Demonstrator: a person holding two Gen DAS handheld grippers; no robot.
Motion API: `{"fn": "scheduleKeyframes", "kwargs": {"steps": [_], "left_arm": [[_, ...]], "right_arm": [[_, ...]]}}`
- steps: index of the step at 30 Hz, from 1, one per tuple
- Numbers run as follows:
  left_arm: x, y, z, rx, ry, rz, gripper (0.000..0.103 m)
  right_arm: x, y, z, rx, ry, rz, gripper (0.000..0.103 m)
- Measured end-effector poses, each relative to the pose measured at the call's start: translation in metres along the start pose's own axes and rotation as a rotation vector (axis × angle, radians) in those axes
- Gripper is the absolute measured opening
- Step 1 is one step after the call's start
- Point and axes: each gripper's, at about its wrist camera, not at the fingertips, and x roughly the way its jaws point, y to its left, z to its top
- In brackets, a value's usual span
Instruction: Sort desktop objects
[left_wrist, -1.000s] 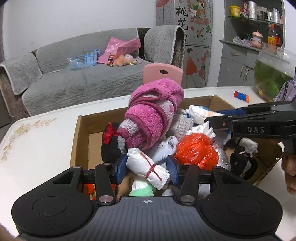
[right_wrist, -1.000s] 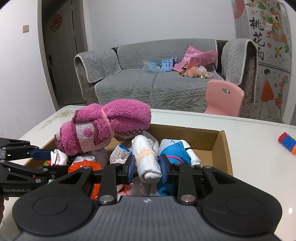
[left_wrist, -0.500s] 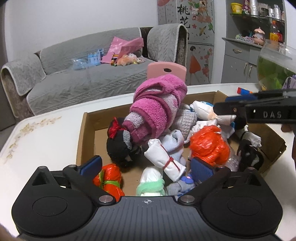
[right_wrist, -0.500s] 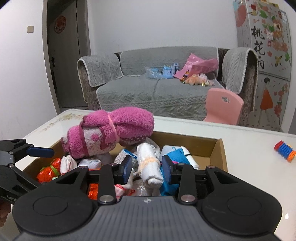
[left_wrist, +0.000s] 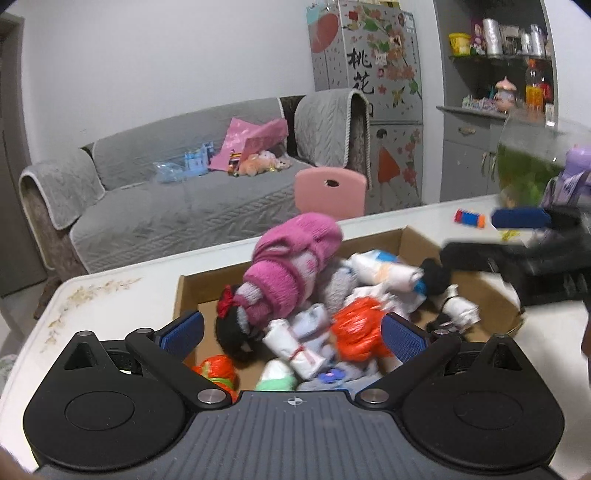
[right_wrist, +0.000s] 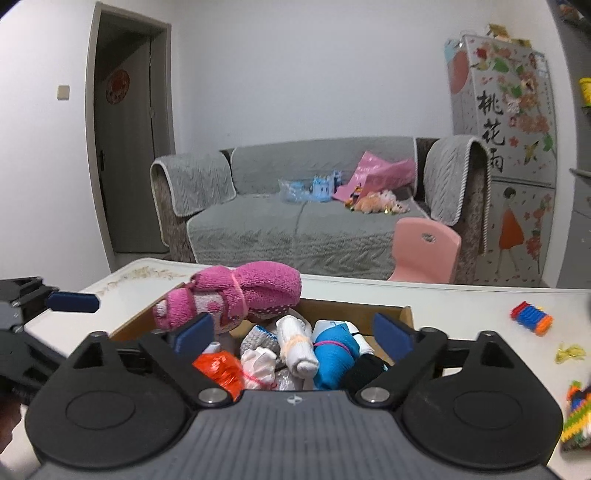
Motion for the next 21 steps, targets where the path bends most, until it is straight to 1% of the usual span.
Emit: {"fn": "scheduleKeyframes", "kwargs": {"steps": [2,3,6,9,12,15,16,17,19,21], "left_arm": [[-0.009,-0.007,0.003,0.003,-0.022,0.008,0.103],[-0.014,-0.013,0.005,0.018,-0.039,0.025,0.103],[-0.025,-0.032,0.008,0.077,-0.057,0.097,0.103],[-0.034,-0.046,0.002,0.117,-0.057,0.11,0.103],[-0.047,-0.053,-0.004,0.104,-0.087,0.073,0.103],[-0.063,-0.056,0.002,0.067,-0.099,0.085,0.103],[-0.068,-0.055,0.005,0.057,-0.101,0.077,0.103],[-0.072,-0.054,0.008,0.04,-0.106,0.057,0.103],[-0.078,-0.046,0.012,-0.022,-0.122,-0.01,0.103],[-0.081,-0.039,0.013,-0.07,-0.115,-0.054,0.103]], "right_arm": [[-0.013,0.004,-0.003,-0.015,-0.017,-0.006,0.102],[-0.018,0.005,-0.004,-0.027,-0.025,-0.012,0.102],[-0.03,0.007,-0.005,-0.053,-0.055,-0.017,0.102],[-0.042,0.0,-0.011,-0.024,-0.07,-0.025,0.102],[-0.051,-0.007,-0.019,0.008,-0.075,-0.039,0.102],[-0.058,-0.011,-0.026,0.038,-0.079,-0.042,0.102],[-0.061,-0.012,-0.028,0.045,-0.081,-0.043,0.102],[-0.063,-0.011,-0.03,0.051,-0.082,-0.043,0.102],[-0.068,-0.01,-0.035,0.056,-0.086,-0.047,0.102],[-0.069,-0.01,-0.038,0.058,-0.08,-0.045,0.102]]}}
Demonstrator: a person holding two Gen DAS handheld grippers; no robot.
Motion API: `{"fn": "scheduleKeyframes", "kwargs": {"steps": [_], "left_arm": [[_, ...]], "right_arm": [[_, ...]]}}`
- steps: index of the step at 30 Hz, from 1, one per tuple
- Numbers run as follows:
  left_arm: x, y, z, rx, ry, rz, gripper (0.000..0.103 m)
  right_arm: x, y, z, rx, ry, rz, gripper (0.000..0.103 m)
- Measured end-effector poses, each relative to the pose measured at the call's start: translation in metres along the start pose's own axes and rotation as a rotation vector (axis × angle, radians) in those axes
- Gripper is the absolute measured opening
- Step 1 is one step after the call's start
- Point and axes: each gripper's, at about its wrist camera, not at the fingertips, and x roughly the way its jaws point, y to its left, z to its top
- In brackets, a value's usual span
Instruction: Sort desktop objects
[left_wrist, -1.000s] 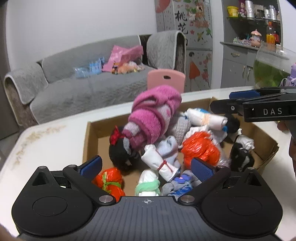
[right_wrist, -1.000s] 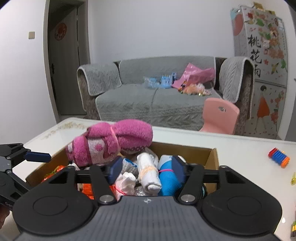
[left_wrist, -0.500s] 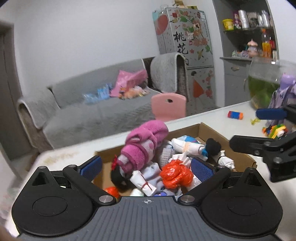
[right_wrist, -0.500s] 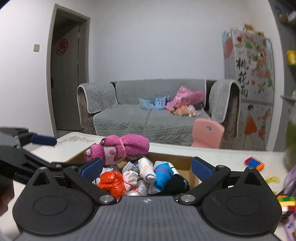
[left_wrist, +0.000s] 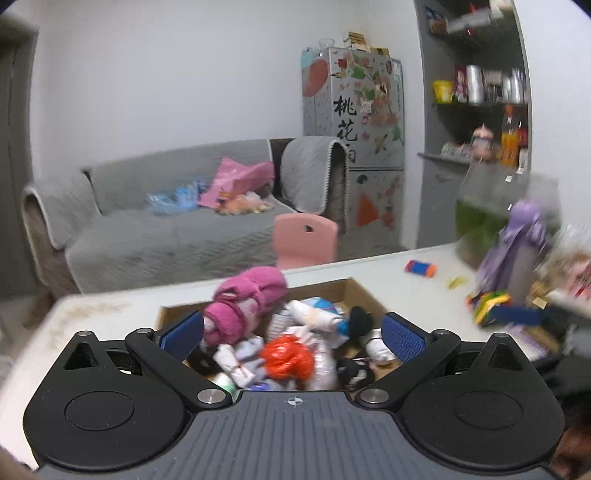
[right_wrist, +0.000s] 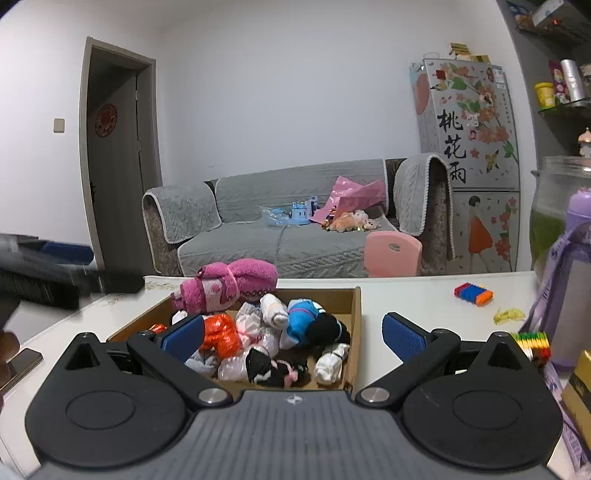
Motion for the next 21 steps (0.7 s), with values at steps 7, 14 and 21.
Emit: {"fn": "scheduleKeyframes", "kwargs": {"steps": [7,14,21], "left_arm": [[0.005,0.008,-0.005,-0.021,0.007,0.018,0.103],[0.009,0.011,-0.012,-0.013,0.01,0.047,0.103],[0.011,0.017,-0.012,-0.028,0.015,0.063,0.103]], "right_arm": [[0.001,0.005,-0.005,-0.023,0.009,0.023,0.102],[0.004,0.008,-0.012,-0.054,0.021,0.017,0.102],[0.004,0.008,-0.013,-0.054,0.028,0.014,0.102]]}}
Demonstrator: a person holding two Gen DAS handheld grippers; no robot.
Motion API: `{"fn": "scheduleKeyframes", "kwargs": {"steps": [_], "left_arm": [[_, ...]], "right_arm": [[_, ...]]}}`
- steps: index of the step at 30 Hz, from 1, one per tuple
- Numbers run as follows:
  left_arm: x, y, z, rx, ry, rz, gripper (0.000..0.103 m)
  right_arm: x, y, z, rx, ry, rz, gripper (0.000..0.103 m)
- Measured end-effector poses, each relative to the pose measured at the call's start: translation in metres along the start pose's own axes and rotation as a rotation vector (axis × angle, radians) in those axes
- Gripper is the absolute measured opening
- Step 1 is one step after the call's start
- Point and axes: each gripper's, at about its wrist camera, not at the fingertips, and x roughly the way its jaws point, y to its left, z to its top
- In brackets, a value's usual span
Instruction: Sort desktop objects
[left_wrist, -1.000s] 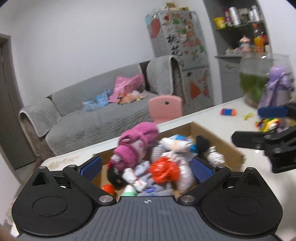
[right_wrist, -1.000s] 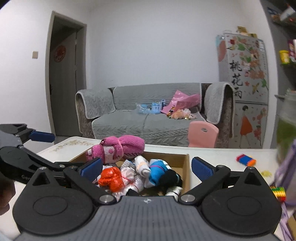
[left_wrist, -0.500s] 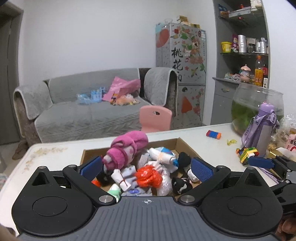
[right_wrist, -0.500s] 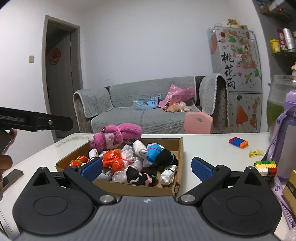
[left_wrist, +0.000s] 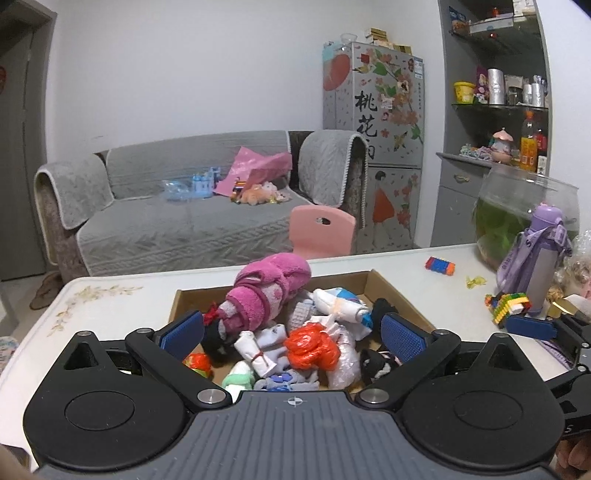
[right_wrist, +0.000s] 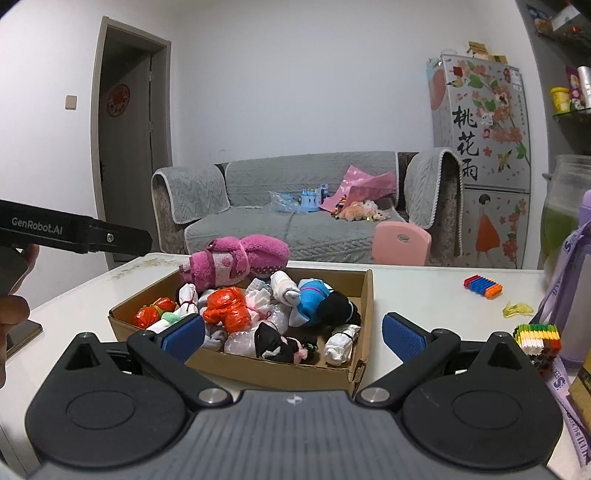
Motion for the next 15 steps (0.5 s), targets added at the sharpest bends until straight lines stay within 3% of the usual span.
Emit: {"fn": "scheduleKeyframes", "kwargs": {"steps": [15], "left_arm": [[0.0027,-0.0023,-0.0014,0.016,0.014,0.016,0.103]], "right_arm": [[0.0033,0.0025,-0.0012,-0.016,0.028,0.007,0.102]]}}
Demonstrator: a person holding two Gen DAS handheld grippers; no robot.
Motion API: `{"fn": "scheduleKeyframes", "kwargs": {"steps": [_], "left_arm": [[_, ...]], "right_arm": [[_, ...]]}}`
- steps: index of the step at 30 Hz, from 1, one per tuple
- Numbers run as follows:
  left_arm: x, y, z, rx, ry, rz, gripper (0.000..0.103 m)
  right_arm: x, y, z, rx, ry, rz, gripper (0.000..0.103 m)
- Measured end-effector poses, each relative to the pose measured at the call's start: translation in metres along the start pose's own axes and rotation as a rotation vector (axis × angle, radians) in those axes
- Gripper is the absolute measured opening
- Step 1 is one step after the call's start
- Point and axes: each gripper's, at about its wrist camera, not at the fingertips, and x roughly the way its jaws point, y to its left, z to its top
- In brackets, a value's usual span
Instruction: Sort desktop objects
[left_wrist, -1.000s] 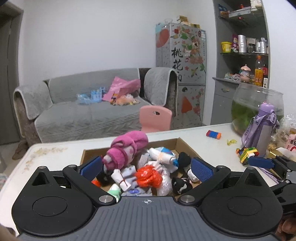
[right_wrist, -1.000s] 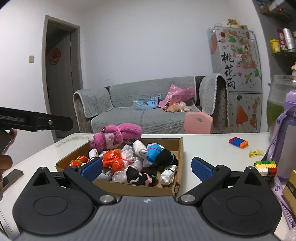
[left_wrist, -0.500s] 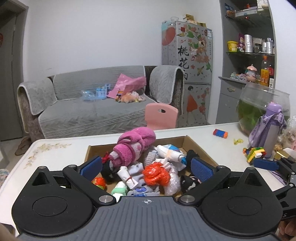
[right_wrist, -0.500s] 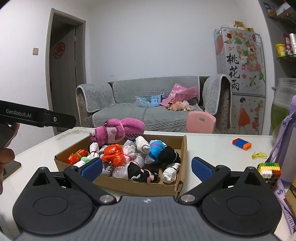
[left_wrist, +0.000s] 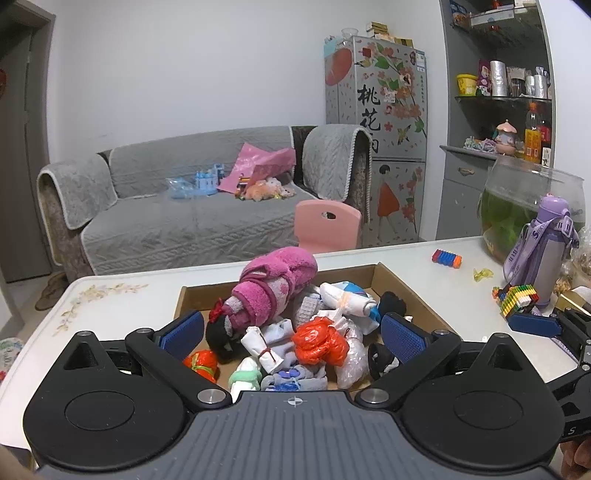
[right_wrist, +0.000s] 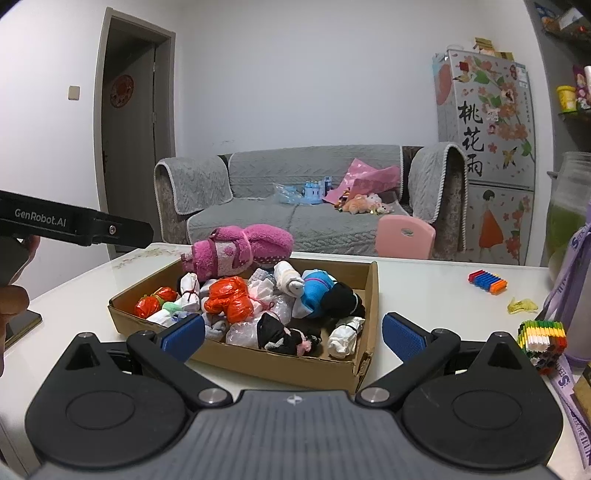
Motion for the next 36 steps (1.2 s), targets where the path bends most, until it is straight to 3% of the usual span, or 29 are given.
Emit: {"fn": "scheduleKeyframes", "kwargs": {"steps": [36], "left_arm": [[0.0014,-0.0054,-0.0018,0.025,0.017,0.0,0.103]], "right_arm": [[0.0027,-0.0006,-0.0001,-0.004,0.014,0.003,0.102]]}}
